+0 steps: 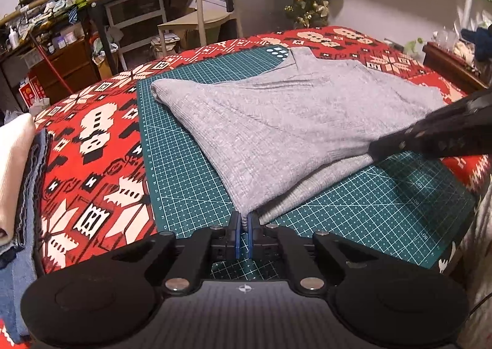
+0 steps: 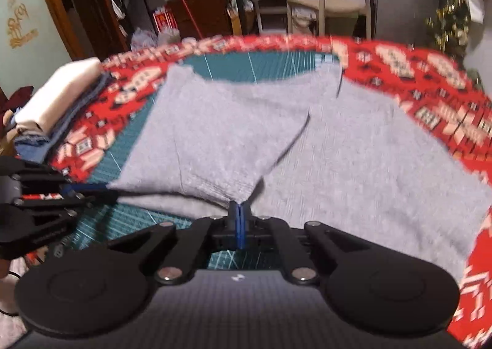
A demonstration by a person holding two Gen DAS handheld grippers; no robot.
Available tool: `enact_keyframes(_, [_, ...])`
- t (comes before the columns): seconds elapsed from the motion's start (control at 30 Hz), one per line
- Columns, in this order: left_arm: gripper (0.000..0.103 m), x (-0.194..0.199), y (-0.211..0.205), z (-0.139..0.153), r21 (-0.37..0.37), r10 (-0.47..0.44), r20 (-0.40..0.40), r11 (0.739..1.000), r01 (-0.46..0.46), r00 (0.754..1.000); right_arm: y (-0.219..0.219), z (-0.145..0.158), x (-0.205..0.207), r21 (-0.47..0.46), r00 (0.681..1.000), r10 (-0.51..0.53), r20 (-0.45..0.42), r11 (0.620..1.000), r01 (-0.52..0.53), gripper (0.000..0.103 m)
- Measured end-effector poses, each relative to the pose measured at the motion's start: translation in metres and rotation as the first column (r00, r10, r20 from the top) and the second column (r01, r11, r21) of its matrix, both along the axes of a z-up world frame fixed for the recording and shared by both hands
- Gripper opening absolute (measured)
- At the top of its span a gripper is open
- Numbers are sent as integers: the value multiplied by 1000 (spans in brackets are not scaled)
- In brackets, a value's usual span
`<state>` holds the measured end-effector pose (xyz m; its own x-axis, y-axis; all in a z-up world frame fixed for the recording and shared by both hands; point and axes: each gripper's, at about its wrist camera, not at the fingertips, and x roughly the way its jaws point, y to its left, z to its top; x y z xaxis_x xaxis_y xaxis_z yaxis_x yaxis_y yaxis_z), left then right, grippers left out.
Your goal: Fold clothes
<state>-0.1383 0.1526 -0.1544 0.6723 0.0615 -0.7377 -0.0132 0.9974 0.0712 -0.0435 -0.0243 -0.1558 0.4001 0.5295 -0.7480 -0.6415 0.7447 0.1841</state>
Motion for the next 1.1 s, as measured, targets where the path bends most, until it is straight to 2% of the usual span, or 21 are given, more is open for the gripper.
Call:
enact_keyframes(0.1, [9, -1, 3, 2, -16, 4, -14, 1000, -4, 1000, 2, -5, -1, -5, 1000, 3, 2, 1000, -3, 1])
enact_keyframes(0.27, [10, -13, 19, 14, -142, 22, 3, 990, -21, 1000, -10, 2, -4, 7, 1000, 5, -14, 1000, -5, 2])
enact_keyframes(0.33, [4, -13, 28, 22, -221, 41, 36, 975, -32, 999, -18, 11, -3, 42, 1000, -13, -19, 999, 13, 2])
enact_keyframes(0.47, [4, 6, 38, 32, -385, 65, 88, 922, -26, 994, -6, 30, 0, 147, 1000, 29, 8, 989, -30, 2])
enact_keyframes(0.5, [4, 15, 37, 29, -404, 59, 92, 915, -17, 994, 3, 29, 2, 154, 999, 42, 13, 987, -43, 2])
enact_keyframes(0.63, [4, 39, 30, 4, -391, 56, 32, 920, -39, 998, 34, 9, 12, 128, 997, 66, 29, 989, -69, 2])
enact_keyframes(0.77, [4, 29, 29, -5, -383, 69, 24, 922, -54, 997, 34, -14, 9, 76, 997, 66, 35, 995, -68, 2])
enact_keyframes(0.9, [4, 18, 24, 2, -349, 67, 30, 936, -52, 997, 17, -10, 4, 84, 997, 61, 48, 994, -65, 3])
enact_keyframes(0.97, [4, 14, 22, 6, -339, 62, 35, 940, -47, 997, 9, -4, 5, 105, 997, 43, 57, 993, -49, 6])
enact_keyframes(1.1, [7, 29, 21, 13, -367, 56, 76, 930, -24, 996, 11, 7, 16, 147, 996, -14, 89, 989, 0, 9])
